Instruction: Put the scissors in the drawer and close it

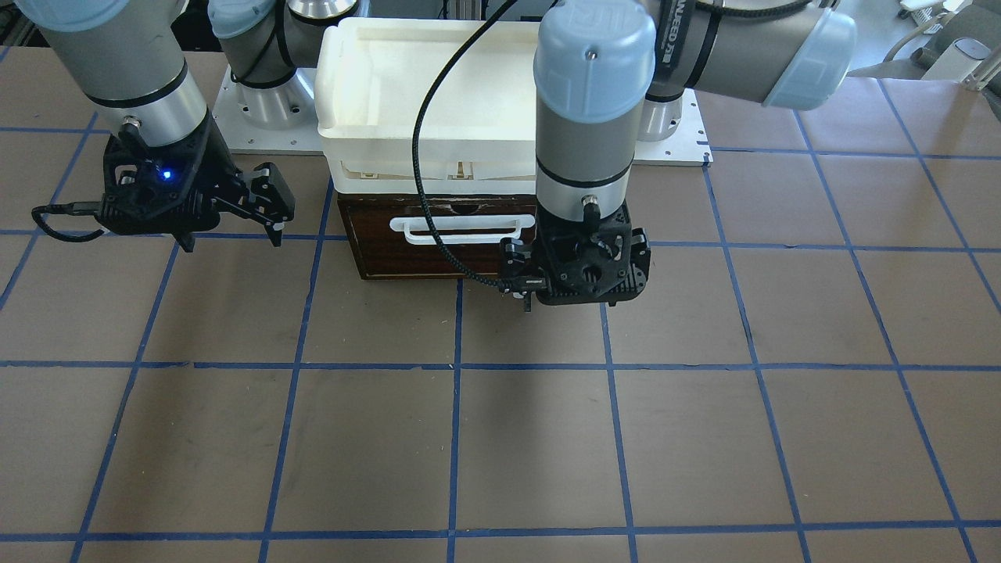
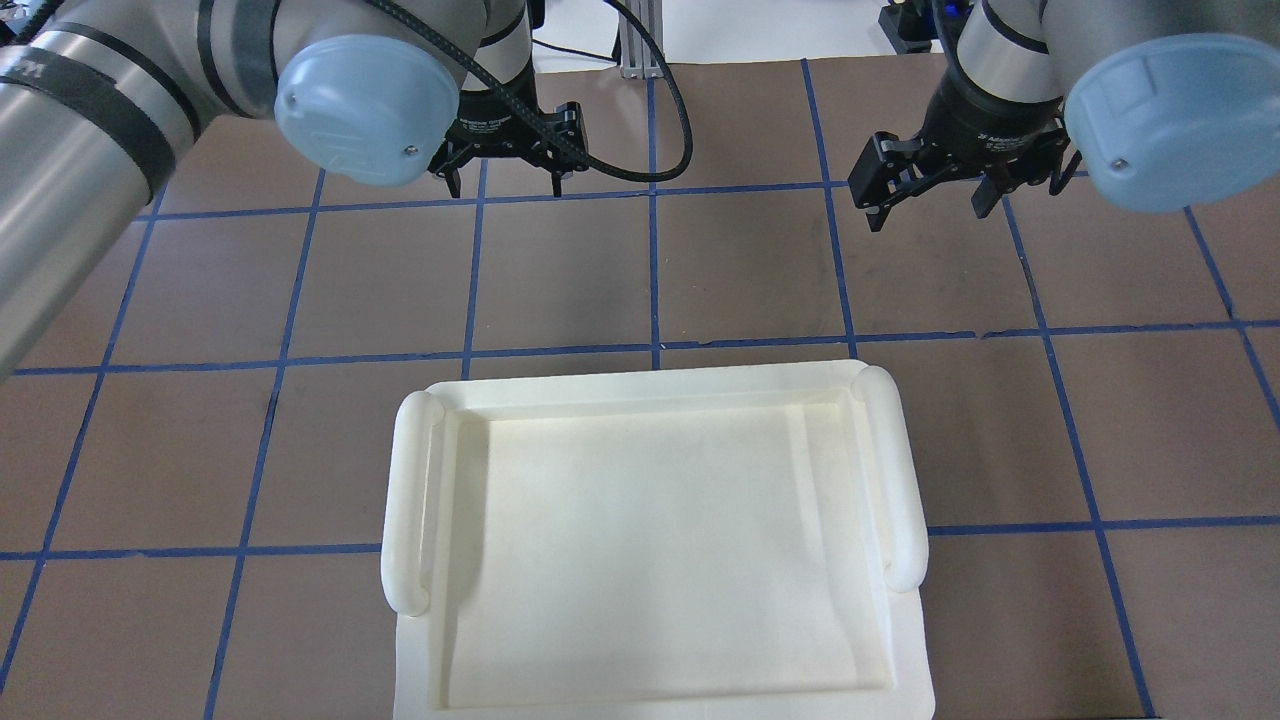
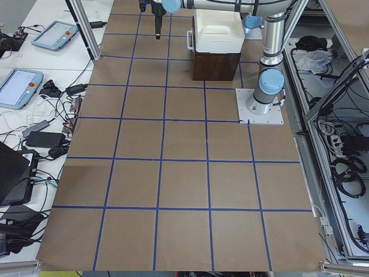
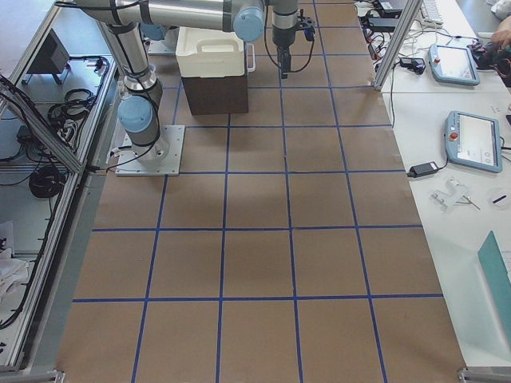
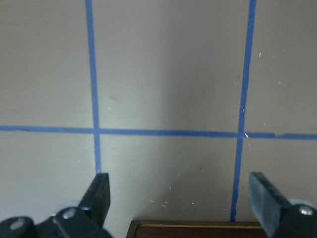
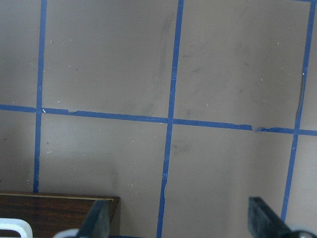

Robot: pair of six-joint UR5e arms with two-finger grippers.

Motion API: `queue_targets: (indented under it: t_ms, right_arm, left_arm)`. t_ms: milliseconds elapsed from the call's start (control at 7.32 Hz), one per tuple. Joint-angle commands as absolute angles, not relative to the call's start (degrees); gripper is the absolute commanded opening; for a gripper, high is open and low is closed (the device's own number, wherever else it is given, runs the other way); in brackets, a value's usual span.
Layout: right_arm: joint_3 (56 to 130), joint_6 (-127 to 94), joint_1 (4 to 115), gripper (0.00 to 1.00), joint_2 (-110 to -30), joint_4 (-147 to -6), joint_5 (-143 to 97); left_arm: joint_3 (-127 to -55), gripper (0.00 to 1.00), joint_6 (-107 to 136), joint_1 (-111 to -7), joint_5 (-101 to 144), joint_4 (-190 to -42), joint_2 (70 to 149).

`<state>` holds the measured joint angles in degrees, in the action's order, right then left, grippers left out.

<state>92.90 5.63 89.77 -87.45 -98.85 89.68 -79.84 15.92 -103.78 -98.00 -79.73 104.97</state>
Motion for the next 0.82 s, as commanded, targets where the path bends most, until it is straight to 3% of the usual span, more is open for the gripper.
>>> queue_targets:
  t_ms: [0, 273, 683]
  right_arm:
    - [92.90, 5.54, 89.74, 1.00, -87.45, -98.96, 89.74]
    - [92.81, 5.45, 89.74, 1.00, -87.63, -99.14, 89.39]
    - [92.90, 5.71, 89.74, 1.00, -87.28, -98.88, 88.77]
  left_arm:
    - [-79.89, 1.00, 15.04, -101.70, -96.96, -82.42, 102.75]
    - [-79.98, 1.00, 13.28, -101.25, -95.37, -91.01, 100.04]
    - [-80.42, 1.00, 7.22, -94.59, -91.01, -92.62, 95.38]
